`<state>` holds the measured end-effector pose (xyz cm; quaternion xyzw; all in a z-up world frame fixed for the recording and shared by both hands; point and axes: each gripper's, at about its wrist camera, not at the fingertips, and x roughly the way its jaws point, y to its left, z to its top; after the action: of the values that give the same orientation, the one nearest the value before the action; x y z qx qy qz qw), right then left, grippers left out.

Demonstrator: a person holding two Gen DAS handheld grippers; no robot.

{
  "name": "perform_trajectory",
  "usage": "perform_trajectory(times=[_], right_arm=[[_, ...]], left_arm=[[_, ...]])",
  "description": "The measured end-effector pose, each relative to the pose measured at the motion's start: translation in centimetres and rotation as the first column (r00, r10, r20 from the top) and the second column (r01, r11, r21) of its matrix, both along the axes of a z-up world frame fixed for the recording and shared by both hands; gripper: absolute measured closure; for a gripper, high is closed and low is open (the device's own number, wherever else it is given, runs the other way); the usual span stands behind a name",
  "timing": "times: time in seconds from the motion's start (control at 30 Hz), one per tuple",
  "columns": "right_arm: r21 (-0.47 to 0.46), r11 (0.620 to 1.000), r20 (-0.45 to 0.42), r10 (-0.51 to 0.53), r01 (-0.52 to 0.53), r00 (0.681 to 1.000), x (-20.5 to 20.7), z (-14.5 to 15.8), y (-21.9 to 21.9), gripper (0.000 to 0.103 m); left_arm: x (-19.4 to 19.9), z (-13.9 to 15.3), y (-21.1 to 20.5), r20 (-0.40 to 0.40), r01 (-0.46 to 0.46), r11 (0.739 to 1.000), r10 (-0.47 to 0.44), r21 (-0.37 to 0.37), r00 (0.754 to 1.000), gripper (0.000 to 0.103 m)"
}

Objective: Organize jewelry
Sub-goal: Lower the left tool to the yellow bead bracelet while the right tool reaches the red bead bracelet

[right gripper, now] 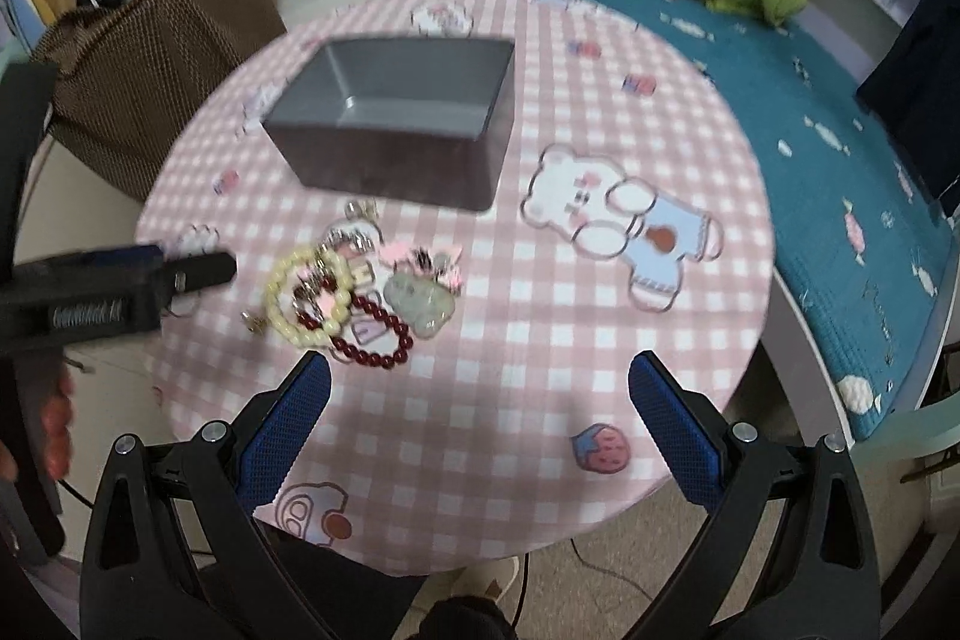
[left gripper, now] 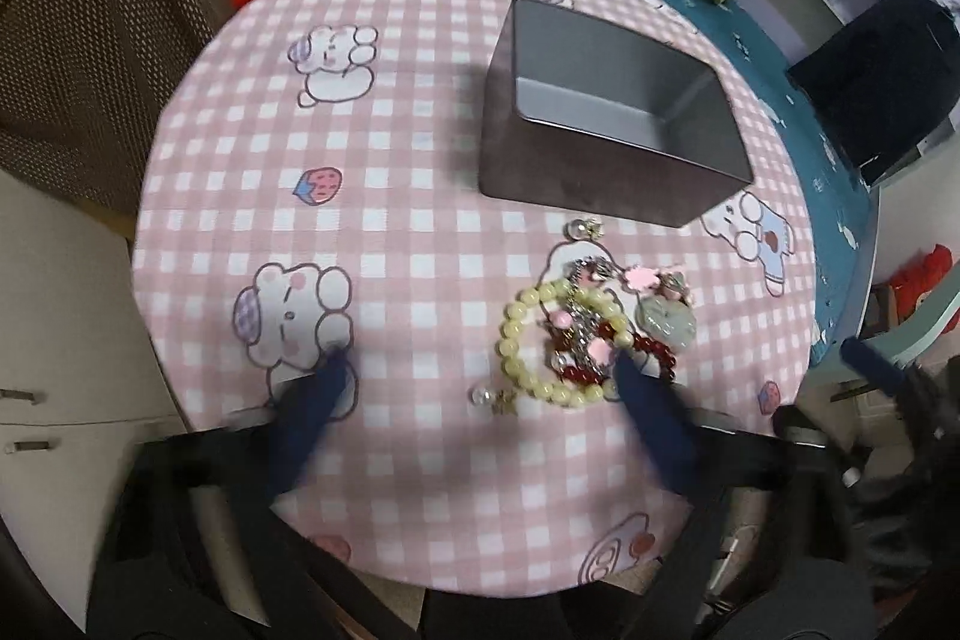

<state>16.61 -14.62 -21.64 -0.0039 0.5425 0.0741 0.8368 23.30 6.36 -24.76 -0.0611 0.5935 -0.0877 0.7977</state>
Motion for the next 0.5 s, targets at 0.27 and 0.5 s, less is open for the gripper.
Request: perform_trajectory(times=[0.27,0.5], right_arm=[[0.034,0.998,-0.069,-0.046,0.048,0.997,1.6,-2.8,0.8,0.033],[0.041,0.998,-0.128,-0.04,0.046,0.991,2.4,-4.8,2.3,0.049]], left_arm=[[2.9,-2.1,-1.0,-0.062,0.076,0.997,-0.076,-0.008,0.995,0.04],[4.0,-3.5,-1.9,-0.113,0.112,0.993,-0.107,0.044,0.988,0.059]])
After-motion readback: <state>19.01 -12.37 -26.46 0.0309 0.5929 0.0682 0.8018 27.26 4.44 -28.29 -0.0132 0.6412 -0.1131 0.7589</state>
